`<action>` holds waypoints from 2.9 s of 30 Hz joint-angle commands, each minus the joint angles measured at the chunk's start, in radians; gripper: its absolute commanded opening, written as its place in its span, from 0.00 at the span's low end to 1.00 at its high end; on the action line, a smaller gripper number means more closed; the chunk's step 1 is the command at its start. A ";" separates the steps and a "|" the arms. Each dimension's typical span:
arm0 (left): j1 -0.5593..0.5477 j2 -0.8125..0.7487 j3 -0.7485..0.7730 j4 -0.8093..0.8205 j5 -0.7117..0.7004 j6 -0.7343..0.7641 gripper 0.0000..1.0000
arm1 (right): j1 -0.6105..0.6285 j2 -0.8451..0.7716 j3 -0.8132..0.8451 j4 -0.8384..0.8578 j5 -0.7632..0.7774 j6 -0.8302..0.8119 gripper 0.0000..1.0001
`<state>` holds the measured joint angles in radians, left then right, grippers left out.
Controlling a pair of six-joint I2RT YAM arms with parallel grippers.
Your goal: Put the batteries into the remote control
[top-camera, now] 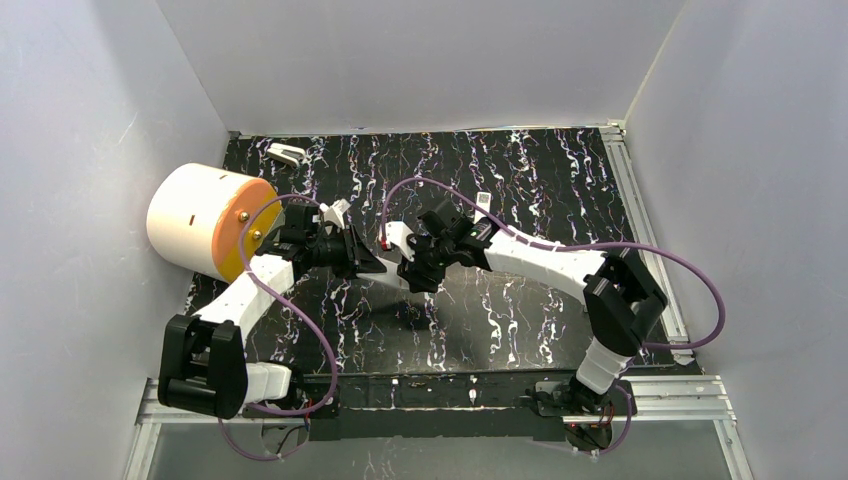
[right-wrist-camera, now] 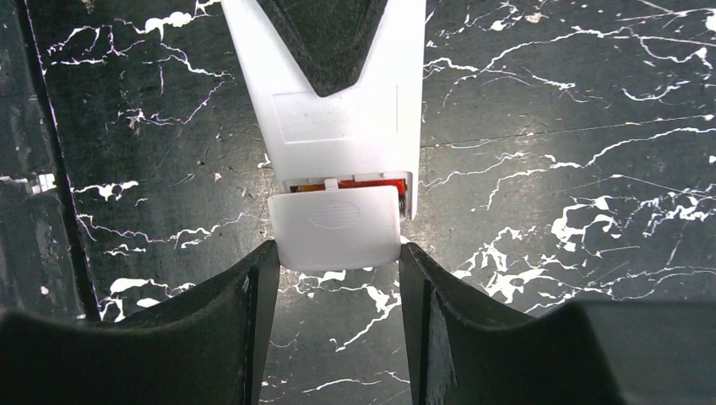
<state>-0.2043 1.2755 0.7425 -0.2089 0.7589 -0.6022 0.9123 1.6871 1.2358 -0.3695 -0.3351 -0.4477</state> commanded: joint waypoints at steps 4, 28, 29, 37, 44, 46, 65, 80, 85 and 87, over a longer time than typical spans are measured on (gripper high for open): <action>-0.009 -0.008 0.007 -0.001 0.059 0.021 0.00 | 0.007 0.006 0.038 0.018 0.024 -0.003 0.50; -0.024 0.011 0.023 -0.020 0.115 0.054 0.00 | 0.016 0.033 0.065 0.017 0.064 0.003 0.50; -0.024 0.011 0.023 -0.023 0.111 0.054 0.00 | 0.016 0.034 0.065 0.016 0.064 0.006 0.50; -0.024 0.008 0.033 -0.029 0.094 0.054 0.00 | 0.017 0.037 0.060 0.002 0.072 0.008 0.50; -0.032 0.015 0.030 -0.017 0.126 0.054 0.00 | 0.020 0.041 0.079 0.003 0.029 0.000 0.50; -0.039 0.015 0.029 -0.011 0.127 0.050 0.00 | 0.023 0.044 0.091 -0.001 0.017 -0.004 0.50; -0.065 -0.024 -0.064 0.204 0.194 -0.106 0.00 | 0.029 0.049 0.145 -0.058 -0.048 0.048 0.62; -0.054 0.035 0.000 0.171 0.230 -0.076 0.00 | 0.025 -0.006 0.135 -0.117 0.057 0.060 0.83; -0.047 0.042 0.005 0.179 0.233 -0.080 0.00 | 0.008 -0.085 0.088 -0.032 -0.018 0.100 0.98; -0.044 0.046 0.011 0.179 0.235 -0.082 0.00 | -0.008 -0.131 0.056 0.009 -0.073 0.121 0.99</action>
<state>-0.2565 1.3216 0.7101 -0.0143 0.9440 -0.6949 0.9279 1.6787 1.3220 -0.4751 -0.3099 -0.3756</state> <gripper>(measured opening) 0.189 0.981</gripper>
